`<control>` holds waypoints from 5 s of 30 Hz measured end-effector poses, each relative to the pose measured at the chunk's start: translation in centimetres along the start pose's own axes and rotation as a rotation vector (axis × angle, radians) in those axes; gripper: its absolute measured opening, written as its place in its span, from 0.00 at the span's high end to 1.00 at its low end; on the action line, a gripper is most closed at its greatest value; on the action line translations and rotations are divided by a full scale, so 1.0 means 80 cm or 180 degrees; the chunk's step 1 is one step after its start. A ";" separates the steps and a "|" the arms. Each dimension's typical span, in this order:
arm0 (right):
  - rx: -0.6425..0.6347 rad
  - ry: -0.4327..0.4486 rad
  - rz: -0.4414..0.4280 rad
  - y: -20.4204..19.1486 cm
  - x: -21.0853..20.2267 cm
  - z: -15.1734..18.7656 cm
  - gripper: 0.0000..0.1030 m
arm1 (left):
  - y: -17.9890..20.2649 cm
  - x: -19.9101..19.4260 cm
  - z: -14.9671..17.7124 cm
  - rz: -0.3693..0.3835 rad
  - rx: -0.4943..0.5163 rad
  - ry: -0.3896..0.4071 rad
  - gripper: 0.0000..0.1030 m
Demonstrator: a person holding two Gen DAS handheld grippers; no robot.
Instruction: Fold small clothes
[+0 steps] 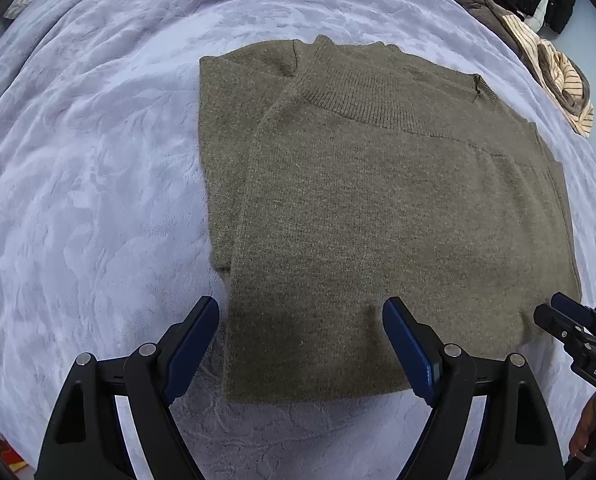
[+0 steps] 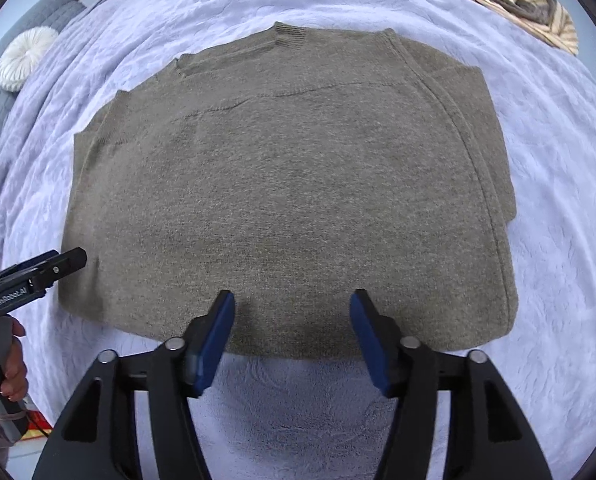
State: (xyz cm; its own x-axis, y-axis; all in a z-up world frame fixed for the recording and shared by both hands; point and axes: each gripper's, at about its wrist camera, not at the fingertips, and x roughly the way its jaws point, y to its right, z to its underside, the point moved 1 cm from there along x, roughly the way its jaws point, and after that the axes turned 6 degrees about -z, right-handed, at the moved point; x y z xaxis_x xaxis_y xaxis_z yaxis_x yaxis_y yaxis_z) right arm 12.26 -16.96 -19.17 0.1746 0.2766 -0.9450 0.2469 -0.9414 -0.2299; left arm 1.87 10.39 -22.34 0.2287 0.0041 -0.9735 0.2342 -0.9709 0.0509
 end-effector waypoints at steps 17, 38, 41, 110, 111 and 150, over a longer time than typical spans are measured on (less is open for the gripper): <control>-0.0078 -0.0119 0.0139 -0.015 0.015 -0.001 0.36 | -0.019 -0.015 0.025 0.0078 -0.0152 -0.0078 0.18; -0.0068 -0.0126 0.0208 -0.049 0.025 0.000 0.36 | -0.050 -0.014 0.035 0.0142 -0.0140 -0.0207 0.18; -0.0023 -0.0109 0.0176 -0.056 0.025 0.000 0.36 | -0.059 -0.001 0.035 0.0276 -0.0171 -0.0390 0.18; 0.1250 0.0474 -0.1754 0.115 0.029 -0.024 0.96 | 0.307 -0.083 -0.135 0.1465 0.1240 0.0341 0.83; 0.1368 0.0516 -0.1803 0.131 0.024 -0.015 0.95 | 0.324 -0.070 -0.129 0.1327 0.1320 0.0303 0.83; 0.0708 0.0386 -0.1228 0.205 -0.083 0.046 0.85 | 0.189 0.002 -0.015 0.0477 0.0787 -0.0302 0.20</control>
State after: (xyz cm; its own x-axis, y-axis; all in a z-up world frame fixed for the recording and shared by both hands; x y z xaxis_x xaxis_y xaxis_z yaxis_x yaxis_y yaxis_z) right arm 11.62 -34.99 -17.50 0.2237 0.6231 -0.7495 0.1074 -0.7800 -0.6164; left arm 6.62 -4.03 -21.47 0.1512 -0.1548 -0.9763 -0.0354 -0.9879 0.1511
